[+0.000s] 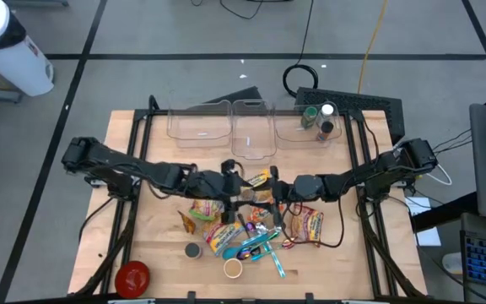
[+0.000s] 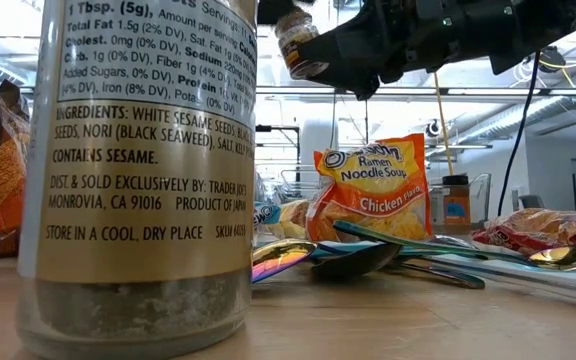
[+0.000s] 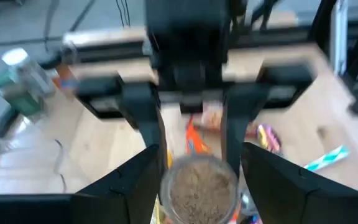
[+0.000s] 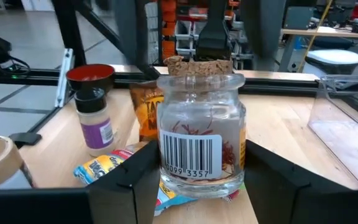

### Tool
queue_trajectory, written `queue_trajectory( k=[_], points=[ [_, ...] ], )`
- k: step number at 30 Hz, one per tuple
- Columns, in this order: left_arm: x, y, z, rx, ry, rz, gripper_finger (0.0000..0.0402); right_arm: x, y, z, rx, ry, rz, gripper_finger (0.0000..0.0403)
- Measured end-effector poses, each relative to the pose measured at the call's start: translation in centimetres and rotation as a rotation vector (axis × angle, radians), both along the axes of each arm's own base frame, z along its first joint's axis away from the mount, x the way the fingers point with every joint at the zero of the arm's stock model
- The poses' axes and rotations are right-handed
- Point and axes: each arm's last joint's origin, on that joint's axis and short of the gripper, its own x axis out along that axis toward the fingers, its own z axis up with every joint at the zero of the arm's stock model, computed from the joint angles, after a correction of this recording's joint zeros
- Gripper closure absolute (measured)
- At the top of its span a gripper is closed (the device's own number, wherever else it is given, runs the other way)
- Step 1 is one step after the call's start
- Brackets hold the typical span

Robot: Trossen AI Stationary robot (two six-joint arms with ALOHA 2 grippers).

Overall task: Pick & Place Food Item
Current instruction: Put the brown seasoning bottle into the right transparent bin

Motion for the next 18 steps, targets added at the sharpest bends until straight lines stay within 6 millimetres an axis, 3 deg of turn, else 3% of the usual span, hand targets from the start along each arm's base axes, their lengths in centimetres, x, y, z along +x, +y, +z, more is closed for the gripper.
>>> queue_trajectory(
  k=[3,5,9,14,18],
  points=[
    [-1.5,0.0,2.1,0.003,-0.084,-0.006,0.0179,-0.1,-0.1,0.0,-0.01,0.014,-0.042,0.0222],
    [-2.6,-0.2,2.2,0.039,-0.13,0.011,0.0179,-0.3,-0.2,0.2,-0.014,0.017,-0.059,0.0222],
    [-4.8,0.0,0.6,0.059,-0.23,0.039,0.0179,-1.3,-0.4,1.1,-0.019,0.001,-0.065,0.0222],
    [-7.6,1.2,-2.1,-0.026,-0.519,0.071,0.0179,-3.4,-0.9,2.4,-0.001,-0.091,-0.09,0.0222],
    [-8.4,2.7,-4.6,-0.142,-0.724,0.073,0.0179,-4.4,-1.1,2.4,0.018,-0.183,-0.09,0.0222]
  ],
)
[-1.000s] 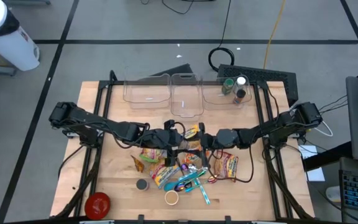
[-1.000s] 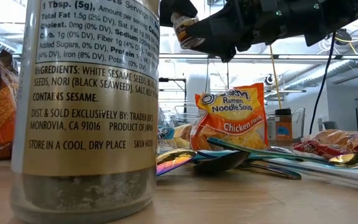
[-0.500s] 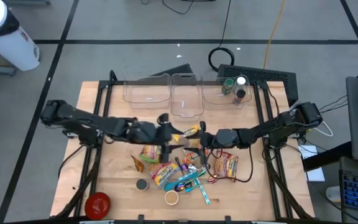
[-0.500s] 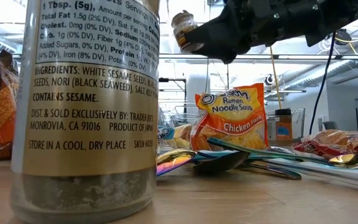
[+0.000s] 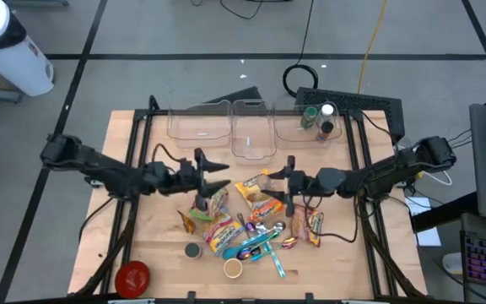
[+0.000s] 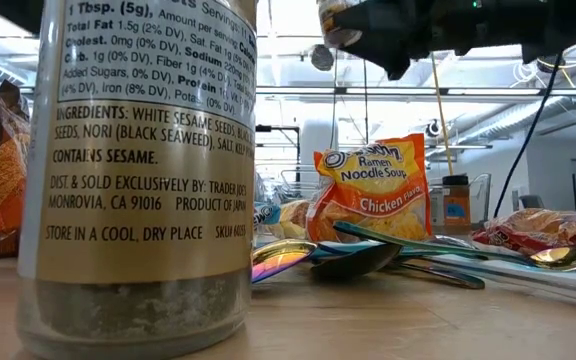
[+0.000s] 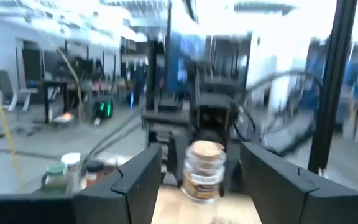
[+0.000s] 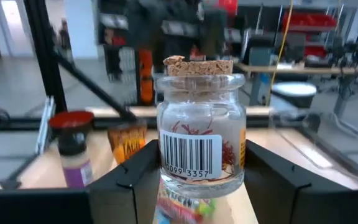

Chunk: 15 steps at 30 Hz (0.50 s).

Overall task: Pick & Place Food Item
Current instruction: Put the brown seasoning bottle into the right transparent bin

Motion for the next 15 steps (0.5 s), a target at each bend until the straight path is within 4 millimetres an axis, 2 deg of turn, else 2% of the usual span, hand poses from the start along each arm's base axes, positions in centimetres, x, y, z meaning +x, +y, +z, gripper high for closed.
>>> queue_trajectory(
  k=[4,12,15],
  points=[
    [1.3,0.7,-1.7,-0.008,0.038,-0.042,0.0179,-0.1,0.0,-0.3,0.005,-0.03,0.003,0.0222],
    [6.7,-0.2,-2.3,0.098,0.118,-0.083,0.0179,0.4,0.2,-1.0,-0.009,-0.034,0.007,0.0222],
    [8.2,-0.5,-2.5,0.12,0.138,-0.084,0.0178,0.4,0.2,-1.0,-0.01,-0.029,0.013,0.0222]
  ],
)
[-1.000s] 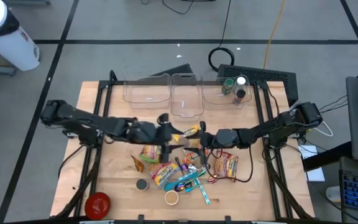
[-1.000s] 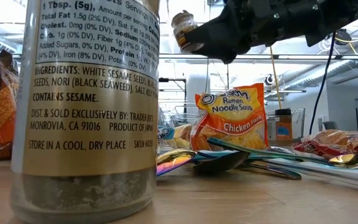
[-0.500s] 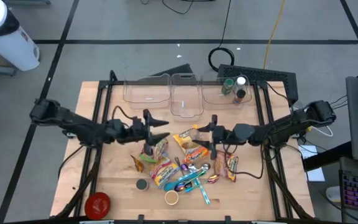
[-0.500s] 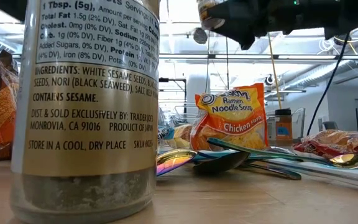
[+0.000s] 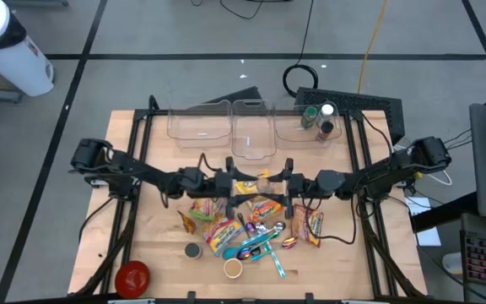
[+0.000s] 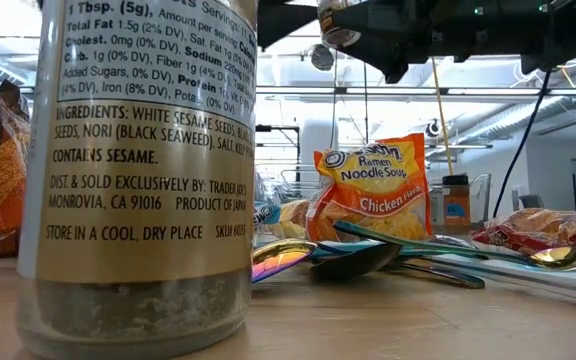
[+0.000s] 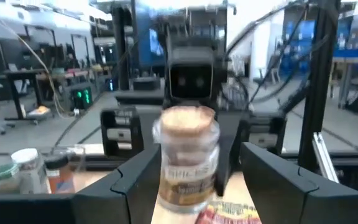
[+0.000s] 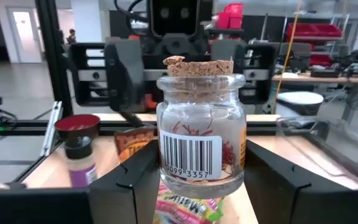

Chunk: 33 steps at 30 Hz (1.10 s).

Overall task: Pick & Place Food Item
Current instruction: Put the brown seasoning bottle into the right transparent bin

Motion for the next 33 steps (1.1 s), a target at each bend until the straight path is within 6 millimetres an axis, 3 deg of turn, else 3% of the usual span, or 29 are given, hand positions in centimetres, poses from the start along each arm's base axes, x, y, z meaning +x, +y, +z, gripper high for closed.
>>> queue_trajectory(
  k=[8,26,28,33],
  points=[
    [2.6,-0.1,0.0,-0.003,0.008,-0.003,0.0178,-0.1,0.5,0.2,-0.014,-0.02,0.035,0.0222],
    [2.6,-0.1,-0.3,0.003,0.029,-0.002,0.0204,-0.1,0.5,0.2,-0.024,-0.018,0.034,0.0222],
    [2.5,-0.1,-0.3,0.003,0.044,-0.002,0.0204,-0.1,0.5,0.0,-0.026,0.013,0.035,0.0205],
    [1.7,0.1,0.6,0.002,0.117,0.0,0.0204,-0.9,-0.1,-0.3,0.016,0.157,0.023,0.0117]
  ],
)
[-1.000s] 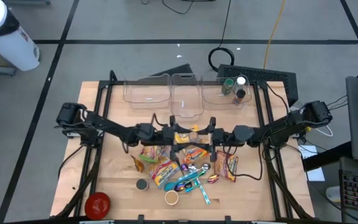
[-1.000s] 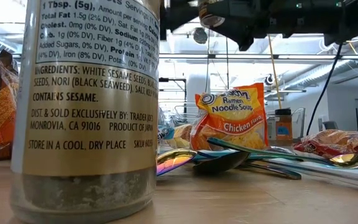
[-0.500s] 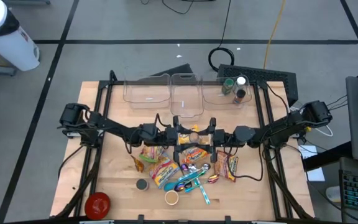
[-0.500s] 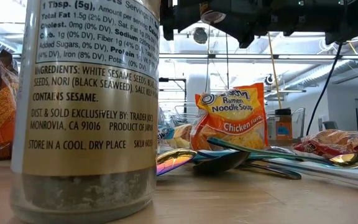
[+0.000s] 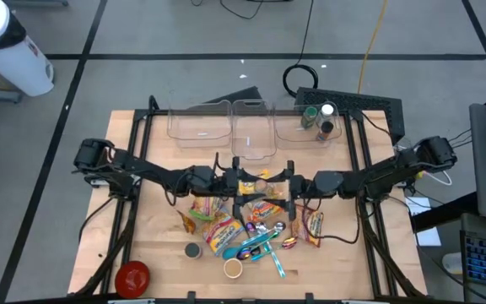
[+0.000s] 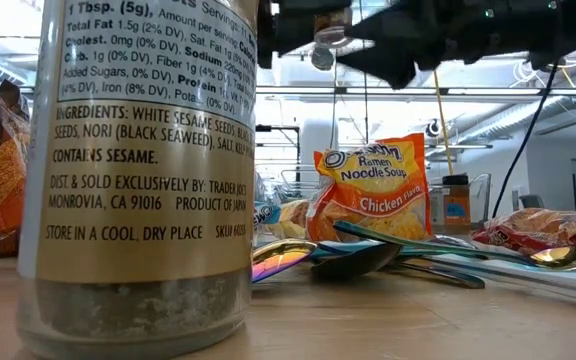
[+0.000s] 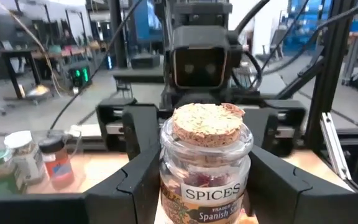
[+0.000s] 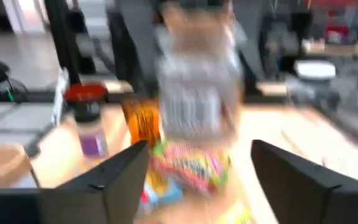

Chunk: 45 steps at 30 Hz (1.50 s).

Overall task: Pick & Place Food Item
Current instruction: Put the brown seasoning bottle into the right transparent bin

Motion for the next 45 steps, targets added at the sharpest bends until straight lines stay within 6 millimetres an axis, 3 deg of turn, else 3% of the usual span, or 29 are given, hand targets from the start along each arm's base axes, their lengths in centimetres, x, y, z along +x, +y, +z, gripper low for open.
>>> queue_trajectory(
  k=[4,7,11,14,18,22,29,34,45],
  points=[
    [-0.1,0.0,-0.4,-0.019,0.06,0.0,0.0204,-1.3,-1.0,1.2,0.023,0.055,-0.035,0.009],
    [0.3,0.0,-1.2,-0.025,0.076,-0.018,0.0204,-2.3,-1.3,3.9,0.019,0.077,-0.043,0.009],
    [0.7,0.3,-2.1,-0.033,0.097,-0.015,0.0204,-2.7,-1.4,9.1,0.027,0.118,-0.043,0.0104],
    [0.7,0.8,-2.3,-0.055,0.105,-0.012,0.0204,-2.2,-1.1,12.8,0.022,0.192,-0.026,0.0114],
    [0.9,1.0,-2.4,-0.057,0.111,-0.013,0.0204,0.0,-0.7,15.4,-0.045,0.296,-0.004,0.0119],
    [0.8,1.0,-2.4,-0.057,0.109,-0.016,0.0204,2.7,-0.2,15.5,-0.145,0.463,0.02,0.0114],
    [0.8,0.9,-2.5,-0.048,0.119,-0.018,0.0204,5.6,-0.1,12.2,-0.201,0.67,0.034,0.0107],
    [0.8,0.8,-2.8,-0.042,0.144,-0.019,0.0204,6.4,-0.7,11.0,-0.136,0.733,0.045,0.0114],
    [0.8,0.8,-2.5,-0.042,0.124,-0.02,0.0204,5.9,-1.0,11.5,-0.035,0.73,0.136,0.0116]
  ],
)
